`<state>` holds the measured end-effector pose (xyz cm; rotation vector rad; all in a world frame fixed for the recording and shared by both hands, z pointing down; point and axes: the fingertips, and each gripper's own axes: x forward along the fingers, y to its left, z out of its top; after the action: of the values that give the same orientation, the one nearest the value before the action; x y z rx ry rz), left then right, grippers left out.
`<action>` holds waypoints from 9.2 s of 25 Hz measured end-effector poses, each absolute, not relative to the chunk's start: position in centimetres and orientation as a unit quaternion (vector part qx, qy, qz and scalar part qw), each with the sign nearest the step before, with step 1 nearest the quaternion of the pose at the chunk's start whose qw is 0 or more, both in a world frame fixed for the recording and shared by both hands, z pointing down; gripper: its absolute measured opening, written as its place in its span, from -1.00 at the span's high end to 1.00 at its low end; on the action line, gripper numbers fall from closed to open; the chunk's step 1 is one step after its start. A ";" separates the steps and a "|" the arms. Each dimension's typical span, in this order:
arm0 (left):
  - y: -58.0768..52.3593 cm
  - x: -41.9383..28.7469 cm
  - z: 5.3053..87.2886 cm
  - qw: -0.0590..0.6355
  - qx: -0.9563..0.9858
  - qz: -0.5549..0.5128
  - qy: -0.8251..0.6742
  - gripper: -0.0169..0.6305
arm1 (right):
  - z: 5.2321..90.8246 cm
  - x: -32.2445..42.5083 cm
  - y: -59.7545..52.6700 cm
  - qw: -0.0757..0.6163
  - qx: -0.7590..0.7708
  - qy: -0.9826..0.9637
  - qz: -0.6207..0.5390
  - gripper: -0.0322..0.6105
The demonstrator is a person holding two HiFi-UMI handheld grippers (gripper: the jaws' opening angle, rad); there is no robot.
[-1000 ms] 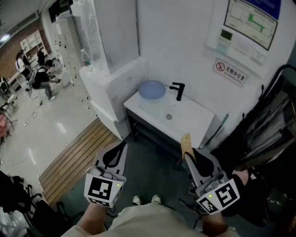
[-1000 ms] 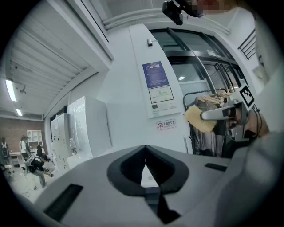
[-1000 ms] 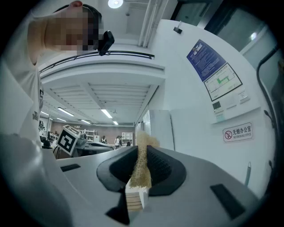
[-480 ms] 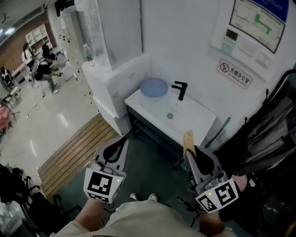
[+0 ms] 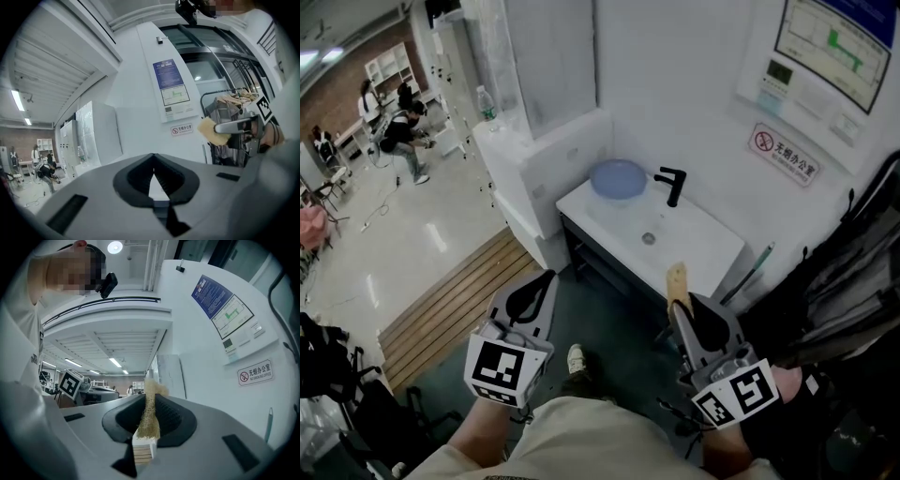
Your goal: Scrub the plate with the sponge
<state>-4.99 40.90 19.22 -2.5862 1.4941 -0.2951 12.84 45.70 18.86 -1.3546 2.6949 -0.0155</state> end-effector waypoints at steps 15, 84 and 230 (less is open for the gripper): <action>32.8 -6.3 22.6 0.054 -0.859 -0.084 0.501 0.93 | 22.5 12.4 37.1 0.036 -0.462 0.886 -0.019 0.68; -24.7 -6.0 55.6 -0.350 -0.802 -0.250 0.414 0.51 | 49.1 2.3 -24.5 -0.236 -0.346 0.888 -0.188 0.67; -23.9 -11.4 61.7 -0.499 -0.645 -0.068 0.574 0.85 | 62.7 4.8 -18.1 -0.510 -0.261 0.783 -0.243 0.69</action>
<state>-11.40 -23.93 61.66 -3.1177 2.7743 -0.3269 4.83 -18.09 62.65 -1.2797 3.8331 -1.1880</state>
